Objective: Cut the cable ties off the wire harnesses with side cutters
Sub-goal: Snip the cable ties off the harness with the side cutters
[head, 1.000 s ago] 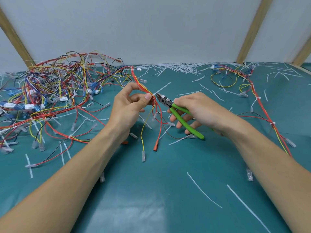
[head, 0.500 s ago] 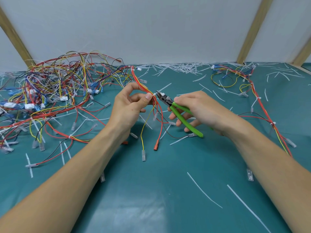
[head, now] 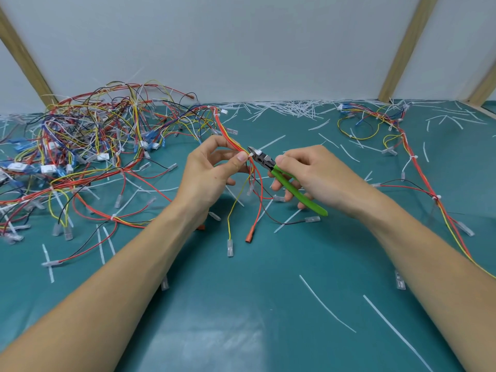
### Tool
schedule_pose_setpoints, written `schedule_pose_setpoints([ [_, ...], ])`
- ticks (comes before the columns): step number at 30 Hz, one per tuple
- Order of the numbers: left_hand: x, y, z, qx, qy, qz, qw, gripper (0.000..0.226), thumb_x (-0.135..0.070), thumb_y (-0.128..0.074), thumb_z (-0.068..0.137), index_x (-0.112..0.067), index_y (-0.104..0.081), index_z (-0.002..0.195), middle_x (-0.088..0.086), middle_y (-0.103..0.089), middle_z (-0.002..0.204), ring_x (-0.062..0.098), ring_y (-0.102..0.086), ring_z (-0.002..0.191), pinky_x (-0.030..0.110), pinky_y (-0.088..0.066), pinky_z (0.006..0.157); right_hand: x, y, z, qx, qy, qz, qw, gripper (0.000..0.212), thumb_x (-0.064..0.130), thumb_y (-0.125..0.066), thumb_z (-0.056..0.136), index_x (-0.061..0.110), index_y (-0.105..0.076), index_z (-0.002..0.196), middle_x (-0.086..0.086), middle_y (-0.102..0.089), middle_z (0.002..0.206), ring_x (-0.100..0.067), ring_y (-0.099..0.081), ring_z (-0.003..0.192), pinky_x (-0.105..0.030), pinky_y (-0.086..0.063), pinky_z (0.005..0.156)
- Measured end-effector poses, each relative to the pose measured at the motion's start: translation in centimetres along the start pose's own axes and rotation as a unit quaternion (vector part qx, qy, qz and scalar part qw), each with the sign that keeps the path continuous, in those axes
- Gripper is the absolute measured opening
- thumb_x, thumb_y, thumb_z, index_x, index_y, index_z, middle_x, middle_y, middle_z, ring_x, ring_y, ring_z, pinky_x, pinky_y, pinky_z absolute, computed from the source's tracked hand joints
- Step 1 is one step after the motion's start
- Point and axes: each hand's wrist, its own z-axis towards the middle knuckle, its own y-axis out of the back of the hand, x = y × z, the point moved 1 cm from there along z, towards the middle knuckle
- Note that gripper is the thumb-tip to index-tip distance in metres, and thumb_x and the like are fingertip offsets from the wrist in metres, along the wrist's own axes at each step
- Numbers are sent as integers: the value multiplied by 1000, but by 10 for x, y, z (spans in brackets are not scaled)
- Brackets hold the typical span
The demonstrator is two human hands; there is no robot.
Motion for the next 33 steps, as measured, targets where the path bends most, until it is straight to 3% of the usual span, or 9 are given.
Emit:
schedule_pose_setpoints([
  [5, -2, -2, -1, 16, -22, 18, 999, 16, -9, -68, 93, -20, -57, 91, -9, -73, 76, 4, -71, 77, 16, -48, 63, -1, -6, -1, -30, 8, -55, 998, 37, 42, -48, 104, 17, -69, 85, 4, -73, 72, -17, -68, 57, -39, -60, 51],
  [12, -3, -5, -3, 14, -55, 18, 998, 14, 2, -66, 92, -2, -54, 98, 10, -67, 82, 1, -67, 67, 10, -45, 62, -1, -10, -1, -36, -1, -99, 994, 49, 53, -43, 104, 21, -72, 79, 6, -66, 64, -19, -67, 62, -44, -60, 71],
  [17, -3, -8, -3, 9, -72, 30, 997, 20, 3, -65, 92, -12, -52, 88, 11, -65, 86, 1, -68, 66, 10, -46, 61, 0, -10, -2, -33, -7, -106, 994, 51, 52, -42, 105, 19, -70, 77, 6, -65, 64, -21, -67, 66, -47, -60, 77],
  [24, -1, -8, -4, 8, -50, 29, 998, 15, -4, -67, 93, -11, -54, 94, -3, -70, 76, 4, -70, 65, 11, -45, 56, 1, -13, -2, -42, -11, -136, 990, 54, 53, -39, 105, 18, -68, 75, 12, -64, 61, -25, -66, 74, -50, -59, 78],
  [28, 0, -8, -3, 14, -38, 39, 998, 15, -10, -68, 93, -15, -54, 93, -8, -71, 68, 5, -71, 68, 13, -44, 54, 1, -13, -2, -49, -9, -153, 987, 56, 52, -37, 105, 13, -68, 80, -3, -69, 74, -31, -67, 78, -52, -59, 78],
  [33, 1, -8, -2, 5, -45, 48, 998, 16, -8, -69, 92, -15, -55, 88, -1, -71, 71, 4, -71, 67, 7, -44, 59, 1, -14, -2, -62, -3, -170, 984, 58, 51, -35, 105, 8, -66, 85, -11, -70, 78, -34, -66, 76, -51, -58, 75],
])
